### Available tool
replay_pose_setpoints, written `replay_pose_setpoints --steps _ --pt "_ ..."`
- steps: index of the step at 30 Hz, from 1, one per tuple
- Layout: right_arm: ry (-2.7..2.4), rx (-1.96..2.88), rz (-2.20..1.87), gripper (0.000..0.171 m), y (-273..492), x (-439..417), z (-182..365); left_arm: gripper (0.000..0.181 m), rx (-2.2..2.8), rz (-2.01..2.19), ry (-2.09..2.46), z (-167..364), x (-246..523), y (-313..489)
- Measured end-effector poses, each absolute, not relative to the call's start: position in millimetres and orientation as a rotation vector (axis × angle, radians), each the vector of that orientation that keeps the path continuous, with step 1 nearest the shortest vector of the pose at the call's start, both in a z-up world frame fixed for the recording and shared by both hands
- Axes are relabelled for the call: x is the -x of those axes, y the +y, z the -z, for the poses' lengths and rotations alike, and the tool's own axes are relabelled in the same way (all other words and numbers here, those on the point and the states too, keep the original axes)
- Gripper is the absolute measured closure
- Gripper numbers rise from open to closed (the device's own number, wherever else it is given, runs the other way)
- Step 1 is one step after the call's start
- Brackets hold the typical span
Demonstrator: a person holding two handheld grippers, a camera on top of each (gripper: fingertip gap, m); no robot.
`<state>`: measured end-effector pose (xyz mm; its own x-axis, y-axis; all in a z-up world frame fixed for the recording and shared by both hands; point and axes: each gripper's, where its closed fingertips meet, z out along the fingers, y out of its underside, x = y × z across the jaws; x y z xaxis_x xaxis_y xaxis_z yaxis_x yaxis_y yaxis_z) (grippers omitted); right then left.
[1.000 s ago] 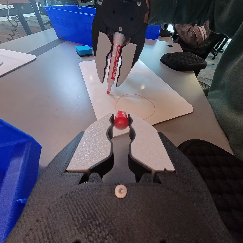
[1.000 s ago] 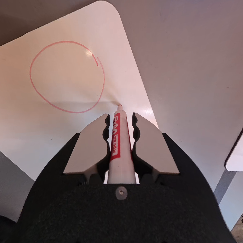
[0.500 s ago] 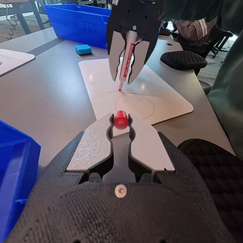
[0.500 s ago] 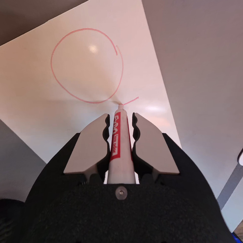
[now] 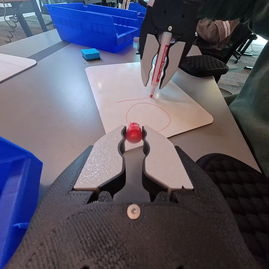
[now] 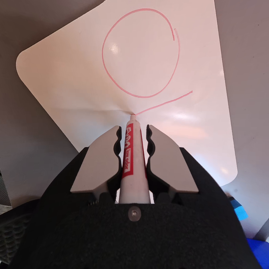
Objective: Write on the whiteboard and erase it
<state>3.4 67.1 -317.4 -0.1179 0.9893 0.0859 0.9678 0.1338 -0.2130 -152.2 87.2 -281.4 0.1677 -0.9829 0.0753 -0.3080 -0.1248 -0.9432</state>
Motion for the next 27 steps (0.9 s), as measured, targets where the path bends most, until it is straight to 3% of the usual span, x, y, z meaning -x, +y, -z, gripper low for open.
replay_pose_setpoints --steps 14,27 --pt "-2.040 2.123 -0.018 0.138 116 -65 317 0.161 1.596 1.007 1.263 281 152 90" --pt "-2.040 2.046 -0.021 0.137 154 -33 317 0.161 1.595 1.008 1.275 282 151 88"
